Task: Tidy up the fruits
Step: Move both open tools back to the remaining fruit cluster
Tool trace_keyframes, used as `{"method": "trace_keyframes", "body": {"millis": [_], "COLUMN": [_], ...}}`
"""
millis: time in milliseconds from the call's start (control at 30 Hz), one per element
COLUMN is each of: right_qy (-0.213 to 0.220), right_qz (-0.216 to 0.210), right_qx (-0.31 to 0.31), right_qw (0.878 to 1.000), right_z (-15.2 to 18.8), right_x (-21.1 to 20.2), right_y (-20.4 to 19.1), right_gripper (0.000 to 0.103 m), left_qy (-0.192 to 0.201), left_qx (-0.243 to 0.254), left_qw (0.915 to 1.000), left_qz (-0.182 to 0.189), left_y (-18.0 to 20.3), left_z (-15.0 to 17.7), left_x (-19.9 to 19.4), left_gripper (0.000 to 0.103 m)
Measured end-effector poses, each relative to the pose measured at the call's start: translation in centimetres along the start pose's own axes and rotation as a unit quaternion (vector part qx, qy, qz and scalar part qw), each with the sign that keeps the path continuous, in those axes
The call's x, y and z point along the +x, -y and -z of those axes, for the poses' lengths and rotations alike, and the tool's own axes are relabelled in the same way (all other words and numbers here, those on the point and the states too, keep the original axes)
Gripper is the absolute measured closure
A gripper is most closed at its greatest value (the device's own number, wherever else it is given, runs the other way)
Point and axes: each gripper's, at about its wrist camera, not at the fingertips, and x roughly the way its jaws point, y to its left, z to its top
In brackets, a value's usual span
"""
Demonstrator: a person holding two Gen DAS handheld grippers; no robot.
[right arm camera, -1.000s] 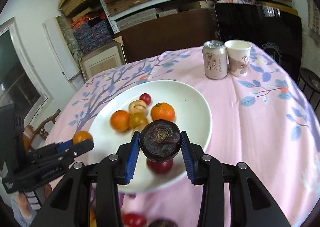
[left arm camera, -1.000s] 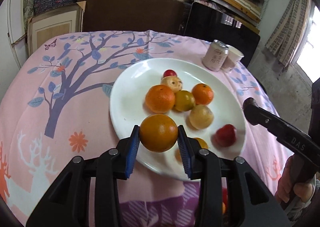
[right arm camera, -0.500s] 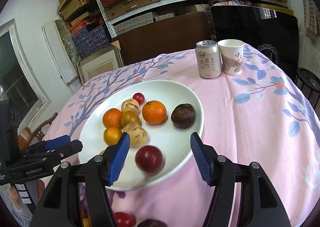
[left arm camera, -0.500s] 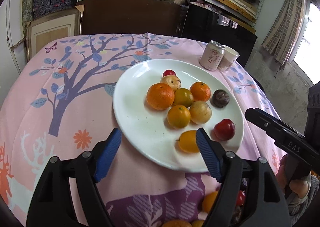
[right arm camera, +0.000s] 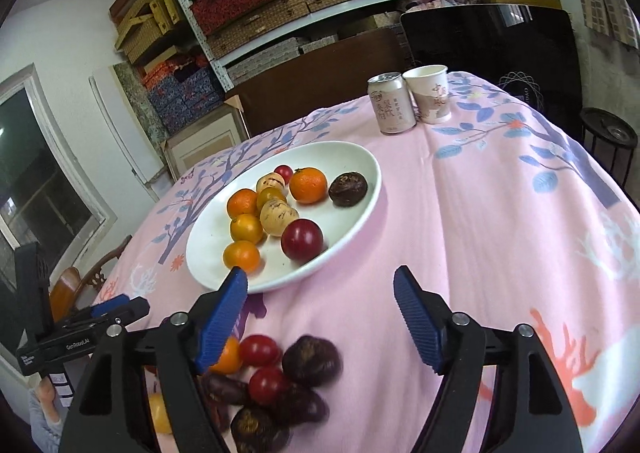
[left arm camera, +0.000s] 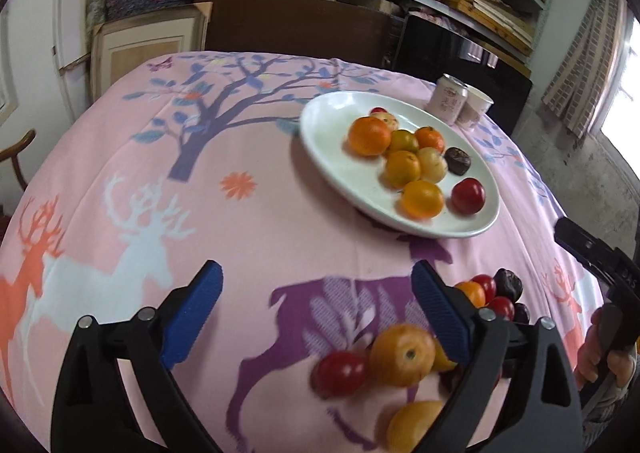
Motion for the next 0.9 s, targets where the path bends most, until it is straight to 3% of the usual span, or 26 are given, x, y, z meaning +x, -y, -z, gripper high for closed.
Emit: {"method": "trace_keyframes", "body": {"millis": [100,267,633,800,900], "right_qy": [0.010,0.012,-0.001,-0.005,-0.006], "right_qz": [0.008,0.011,0.018,0.019,0.019], "right_qx": [0.006,0.008,0.028,0.022,0.026], "right_qw": [1.000,1.000,0.999,1.000,0.999], "right_z": [1.1,2.2,2.4,2.6,2.7], "right_x": [-1.3,-2.3,-1.9,-1.8,-1.9], "right_y": [0.5,0.9,1.9,1.6,1.8], "right_gripper": [0.017,0.015,0.015,0.015,0.015], "left_qy": [-0.001,-0.022,-0.047,-0.057,-0.022], "left_qx": [-0.027,-0.038,-0.016,0.005,0.021], "left_qw": [0.9996,0.9989,0.9988,0.9976,0.9956], "left_qz": [-0.010,-0.018,0.001,-0.038,-0.089], "left_y": [-1.7,-3.0,-1.7,-1.2,-1.2], "left_z": [1.8,4.3,5.1,5.4,5.2], "left_x": [-1.1,-1.6,-0.7,0.3,-0.8], "left_gripper": [0.009,0.009,0.008,0.005,0.004]}}
